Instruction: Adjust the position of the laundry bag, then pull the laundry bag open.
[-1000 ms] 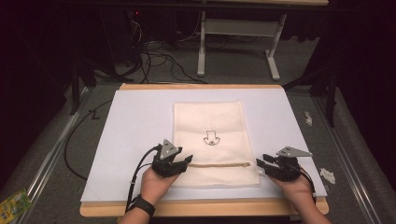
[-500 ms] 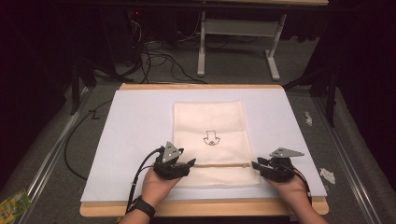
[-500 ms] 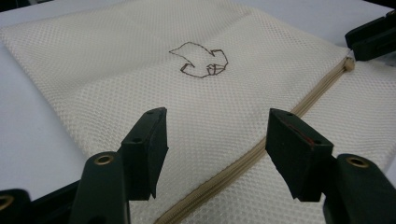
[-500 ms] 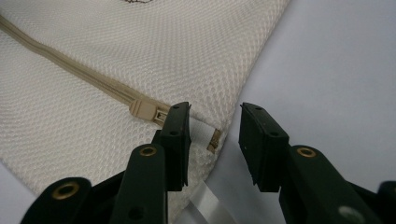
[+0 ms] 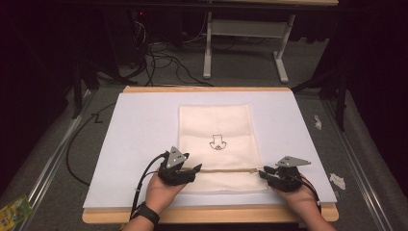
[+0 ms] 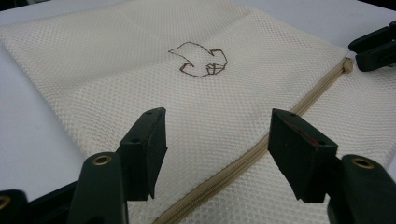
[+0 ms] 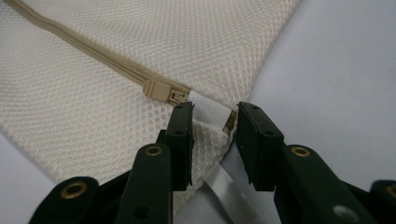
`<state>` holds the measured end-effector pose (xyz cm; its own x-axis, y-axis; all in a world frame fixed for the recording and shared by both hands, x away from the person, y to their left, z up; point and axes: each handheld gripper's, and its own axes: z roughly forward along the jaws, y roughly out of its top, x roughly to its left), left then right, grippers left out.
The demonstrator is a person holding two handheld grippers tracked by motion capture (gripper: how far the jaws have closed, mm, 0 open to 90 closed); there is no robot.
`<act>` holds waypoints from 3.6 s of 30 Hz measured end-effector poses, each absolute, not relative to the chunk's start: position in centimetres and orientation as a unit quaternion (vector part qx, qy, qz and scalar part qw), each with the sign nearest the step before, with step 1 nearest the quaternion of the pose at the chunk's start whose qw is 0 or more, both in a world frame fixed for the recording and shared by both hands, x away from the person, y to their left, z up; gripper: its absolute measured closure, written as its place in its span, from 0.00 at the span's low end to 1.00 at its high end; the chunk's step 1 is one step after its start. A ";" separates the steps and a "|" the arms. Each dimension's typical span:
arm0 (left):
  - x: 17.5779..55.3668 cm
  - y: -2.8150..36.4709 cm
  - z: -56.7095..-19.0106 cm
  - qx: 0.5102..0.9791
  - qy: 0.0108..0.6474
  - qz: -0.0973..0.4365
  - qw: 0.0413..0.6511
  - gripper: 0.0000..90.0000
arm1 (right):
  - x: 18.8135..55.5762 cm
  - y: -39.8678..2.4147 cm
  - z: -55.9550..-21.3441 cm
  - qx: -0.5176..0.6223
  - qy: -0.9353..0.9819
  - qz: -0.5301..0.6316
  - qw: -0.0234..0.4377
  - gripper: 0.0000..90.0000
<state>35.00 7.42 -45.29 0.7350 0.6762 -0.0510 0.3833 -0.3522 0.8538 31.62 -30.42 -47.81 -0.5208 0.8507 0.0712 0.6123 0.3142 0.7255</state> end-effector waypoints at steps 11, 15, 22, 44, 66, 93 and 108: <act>35.1 7.2 -45.2 0.809 0.324 0.149 0.468 0.40 | 31.7 -30.3 -47.6 0.464 0.795 0.354 0.167 0.93; 34.9 6.8 -45.2 0.810 0.318 0.147 0.471 0.40 | 31.6 -30.3 -47.4 0.460 0.795 0.357 0.168 0.94; 34.4 6.1 -45.2 0.812 0.304 0.144 0.476 0.41 | 31.2 -30.0 -46.8 0.443 0.798 0.366 0.181 0.95; 33.4 3.5 -45.6 0.821 0.283 0.112 0.483 0.46 | 31.1 -30.4 -45.7 0.432 0.789 0.396 0.182 0.96; 34.4 -0.8 -45.6 0.828 0.270 0.125 0.476 0.40 | 30.9 -30.5 -45.4 0.435 0.780 0.410 0.186 0.96; 34.8 -4.9 -45.3 0.828 0.250 0.098 0.492 0.46 | 30.8 -30.6 -45.0 0.431 0.777 0.418 0.190 0.96; 34.4 -8.7 -46.1 0.840 0.238 0.091 0.479 0.73 | 30.6 -30.7 -44.6 0.427 0.775 0.426 0.189 0.96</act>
